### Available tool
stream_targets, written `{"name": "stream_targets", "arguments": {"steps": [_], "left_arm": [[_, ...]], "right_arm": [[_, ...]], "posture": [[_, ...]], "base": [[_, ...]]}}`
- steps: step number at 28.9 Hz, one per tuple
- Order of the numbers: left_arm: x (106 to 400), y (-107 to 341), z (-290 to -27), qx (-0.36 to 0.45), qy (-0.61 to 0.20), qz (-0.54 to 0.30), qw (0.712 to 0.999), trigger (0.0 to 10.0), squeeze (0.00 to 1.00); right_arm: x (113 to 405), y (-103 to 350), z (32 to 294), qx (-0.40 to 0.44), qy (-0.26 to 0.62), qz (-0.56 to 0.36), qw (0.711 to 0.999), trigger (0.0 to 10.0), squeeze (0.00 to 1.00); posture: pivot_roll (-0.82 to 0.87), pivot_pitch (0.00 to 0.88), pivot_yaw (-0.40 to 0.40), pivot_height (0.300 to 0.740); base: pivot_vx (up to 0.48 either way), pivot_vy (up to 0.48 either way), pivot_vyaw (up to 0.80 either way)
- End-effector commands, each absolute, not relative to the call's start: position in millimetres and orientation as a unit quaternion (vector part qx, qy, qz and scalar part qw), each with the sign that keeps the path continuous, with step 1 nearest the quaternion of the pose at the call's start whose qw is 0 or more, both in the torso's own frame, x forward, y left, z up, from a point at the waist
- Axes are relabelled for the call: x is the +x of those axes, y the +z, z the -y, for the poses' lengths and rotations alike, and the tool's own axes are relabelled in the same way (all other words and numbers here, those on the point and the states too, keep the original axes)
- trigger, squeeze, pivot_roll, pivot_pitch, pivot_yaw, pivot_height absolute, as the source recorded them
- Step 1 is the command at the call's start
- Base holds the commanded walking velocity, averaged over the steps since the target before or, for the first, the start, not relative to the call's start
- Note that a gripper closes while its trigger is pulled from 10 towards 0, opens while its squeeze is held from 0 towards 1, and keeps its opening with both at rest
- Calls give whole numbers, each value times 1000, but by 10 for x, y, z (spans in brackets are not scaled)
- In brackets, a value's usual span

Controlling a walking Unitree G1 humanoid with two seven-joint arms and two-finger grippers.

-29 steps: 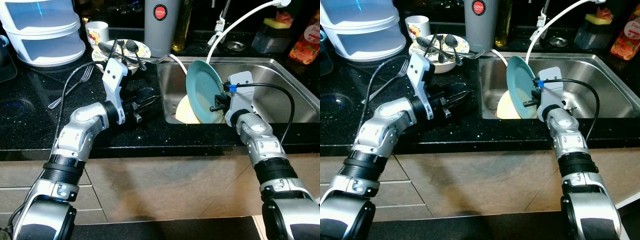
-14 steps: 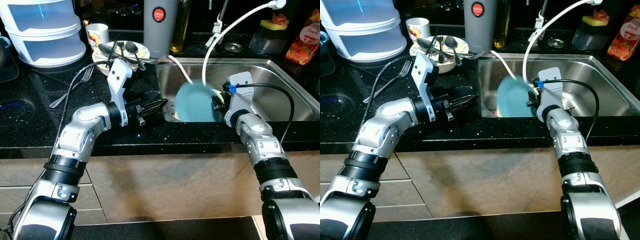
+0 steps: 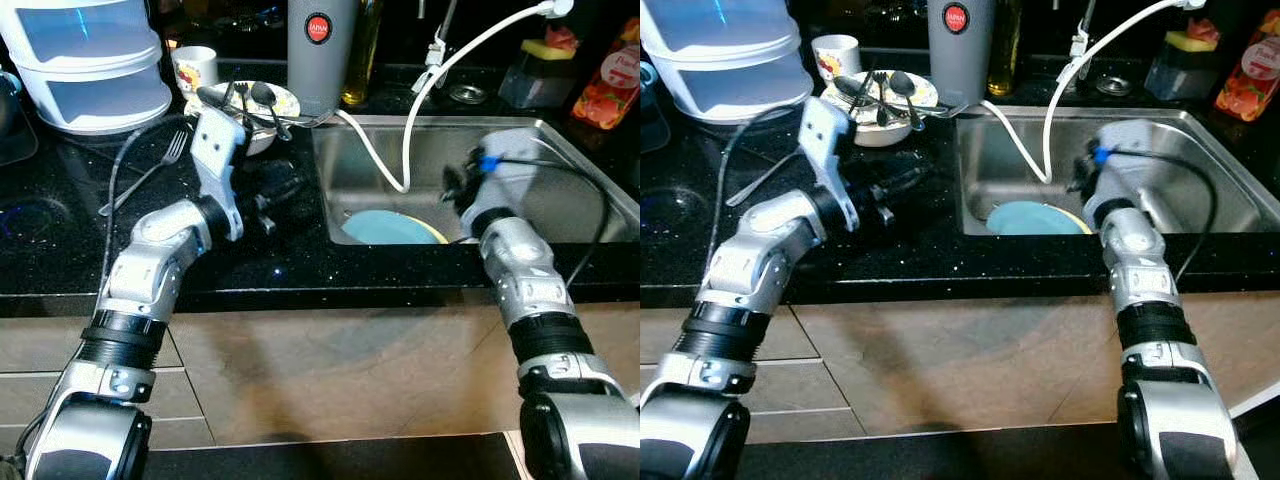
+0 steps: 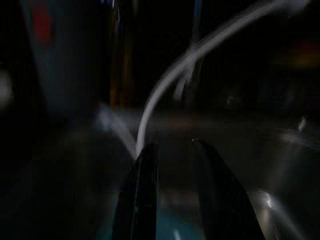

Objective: Kitchen organization

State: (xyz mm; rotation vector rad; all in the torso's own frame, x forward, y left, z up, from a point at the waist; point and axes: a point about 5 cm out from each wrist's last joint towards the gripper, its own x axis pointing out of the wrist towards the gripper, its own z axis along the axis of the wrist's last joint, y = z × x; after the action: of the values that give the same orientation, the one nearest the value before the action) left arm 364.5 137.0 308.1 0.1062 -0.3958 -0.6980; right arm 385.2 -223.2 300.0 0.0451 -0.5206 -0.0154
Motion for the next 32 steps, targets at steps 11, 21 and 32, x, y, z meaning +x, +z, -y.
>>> {"name": "stream_targets", "arguments": {"steps": [11,21,32], "left_arm": [[3486,3177,-1788,66,-198,236,949,10000,0],[3446,3110,-1850,33,-170,226,959,10000,0],[3447,3069,-1859,23,-155,223,962,10000,0]], "right_arm": [[3517,3037,2161,133,-46,367,919,10000,0],[3514,2936,2068,147,-37,339,929,10000,0],[3543,2896,2028,147,-27,315,937,10000,0]], "posture": [[21,131,23,740],[18,136,19,740],[14,139,15,740]], "base": [[0,0,0],[0,0,0],[0,0,0]]}}
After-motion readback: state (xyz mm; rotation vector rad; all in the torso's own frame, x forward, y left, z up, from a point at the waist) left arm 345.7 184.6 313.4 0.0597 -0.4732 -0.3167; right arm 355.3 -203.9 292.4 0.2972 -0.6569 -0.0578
